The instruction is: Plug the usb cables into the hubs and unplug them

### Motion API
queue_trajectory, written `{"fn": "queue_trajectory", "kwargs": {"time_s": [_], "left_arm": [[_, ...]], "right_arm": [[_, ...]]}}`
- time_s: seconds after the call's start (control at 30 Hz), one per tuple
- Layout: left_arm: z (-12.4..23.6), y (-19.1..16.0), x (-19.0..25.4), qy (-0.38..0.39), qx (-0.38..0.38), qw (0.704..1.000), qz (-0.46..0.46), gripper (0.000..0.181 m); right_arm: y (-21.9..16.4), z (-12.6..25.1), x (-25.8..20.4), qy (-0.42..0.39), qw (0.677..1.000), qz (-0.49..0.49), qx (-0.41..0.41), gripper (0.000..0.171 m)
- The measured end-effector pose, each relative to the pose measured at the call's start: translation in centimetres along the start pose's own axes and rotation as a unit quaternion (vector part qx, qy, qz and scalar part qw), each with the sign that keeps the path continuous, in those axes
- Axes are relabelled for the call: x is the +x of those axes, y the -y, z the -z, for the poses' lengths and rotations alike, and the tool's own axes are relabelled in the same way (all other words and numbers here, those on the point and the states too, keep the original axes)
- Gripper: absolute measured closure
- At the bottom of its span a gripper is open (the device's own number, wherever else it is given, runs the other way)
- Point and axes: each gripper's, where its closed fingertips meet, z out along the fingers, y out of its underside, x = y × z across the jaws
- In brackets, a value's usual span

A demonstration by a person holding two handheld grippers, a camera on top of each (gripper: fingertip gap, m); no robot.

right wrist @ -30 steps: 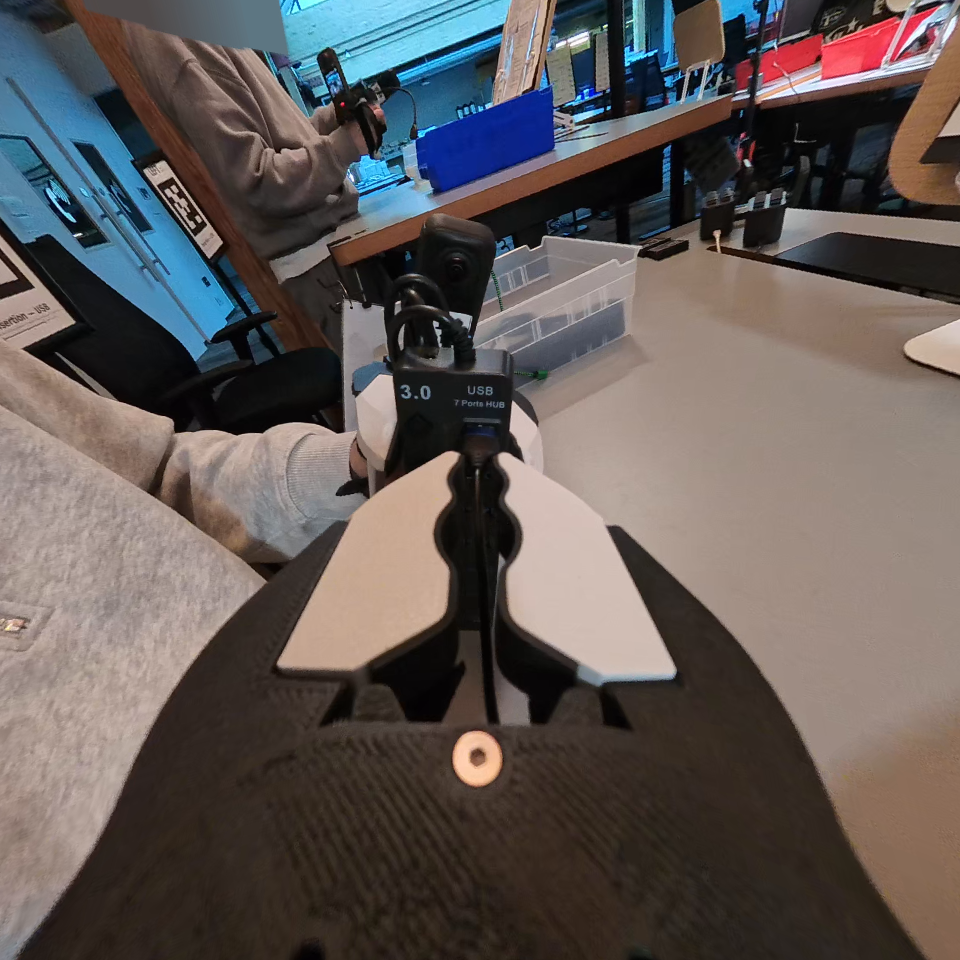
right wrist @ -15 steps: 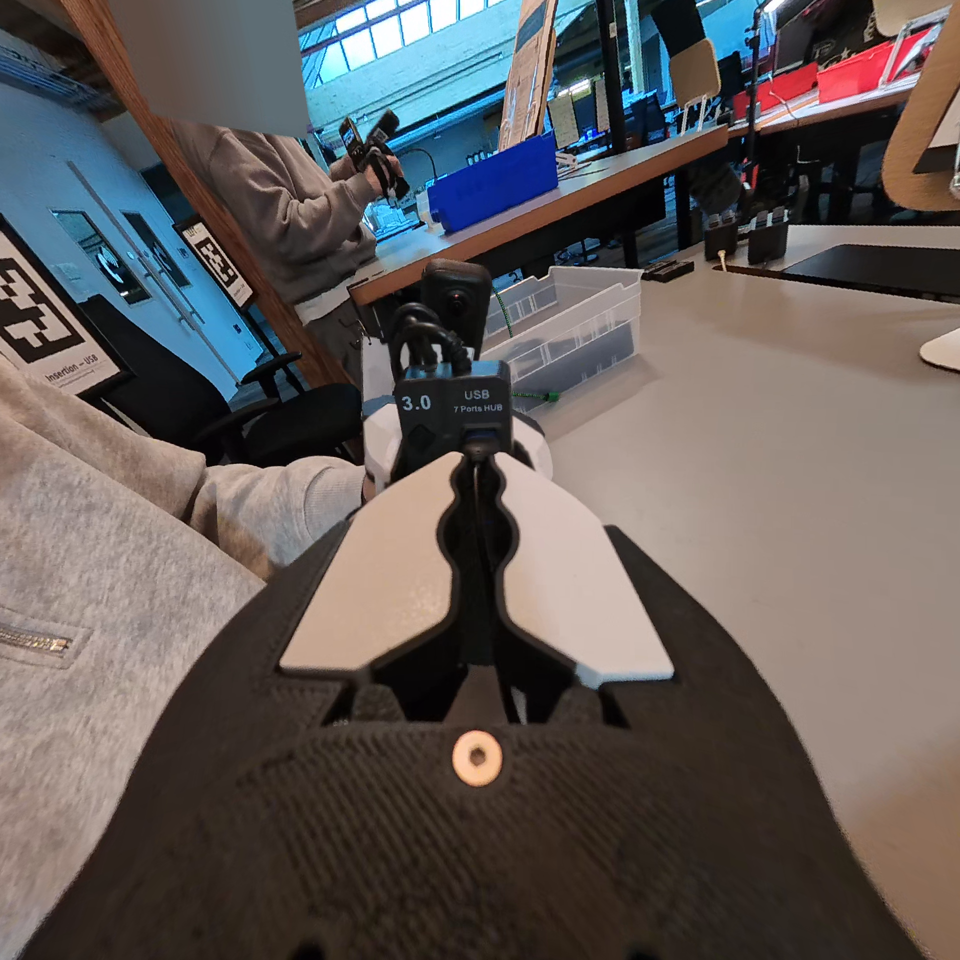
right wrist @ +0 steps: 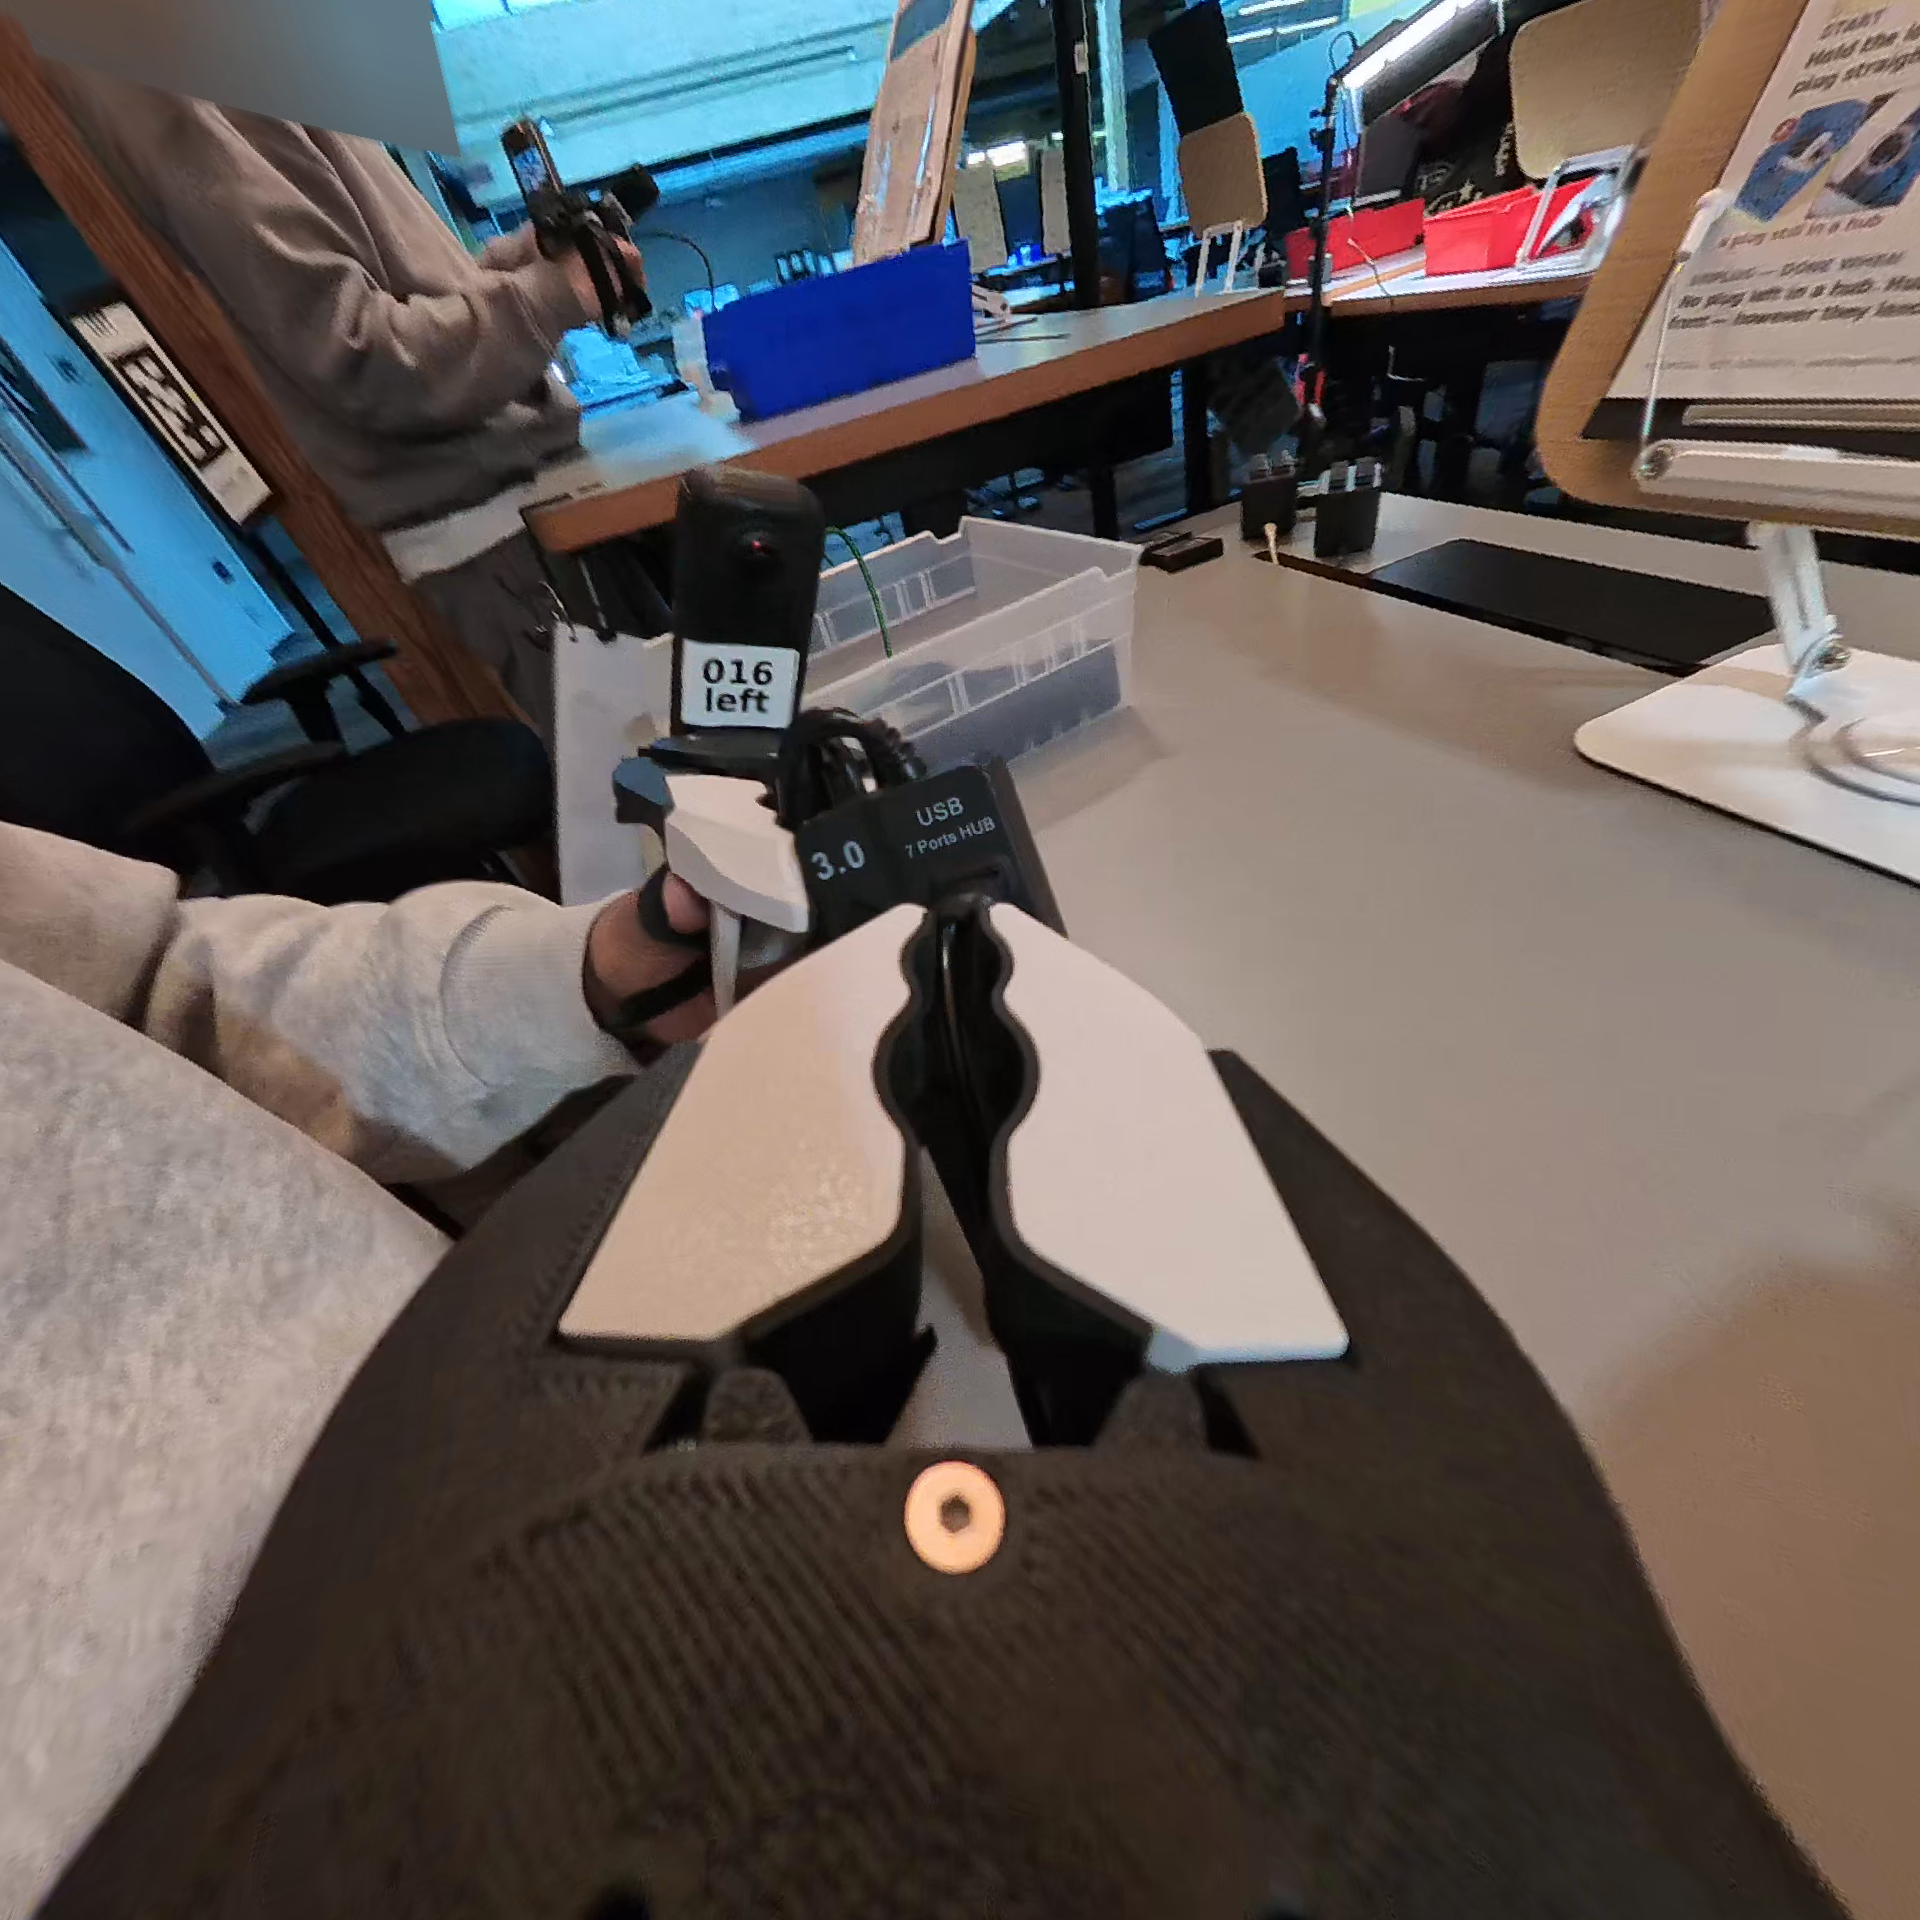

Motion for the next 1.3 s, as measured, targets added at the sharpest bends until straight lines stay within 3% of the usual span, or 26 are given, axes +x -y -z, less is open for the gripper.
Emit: {"fn": "queue_trajectory", "kwargs": {"time_s": [0.27,0.87,1.3], "left_arm": [[0.4,1.1,-0.4,0.048,0.011,0.998,-0.037,0.139],[0.5,0.3,-1.4,0.136,-0.054,0.981,-0.125,0.145],[0.5,-0.1,-1.0,0.127,-0.071,0.982,-0.124,0.145]], "right_arm": [[-1.2,-0.7,-0.2,-0.008,0.999,0.025,-0.030,0.164],[-2.2,-1.1,0.0,-0.019,0.999,0.027,-0.041,0.164],[-1.8,-0.9,-0.3,-0.019,0.999,0.018,-0.034,0.164]]}}
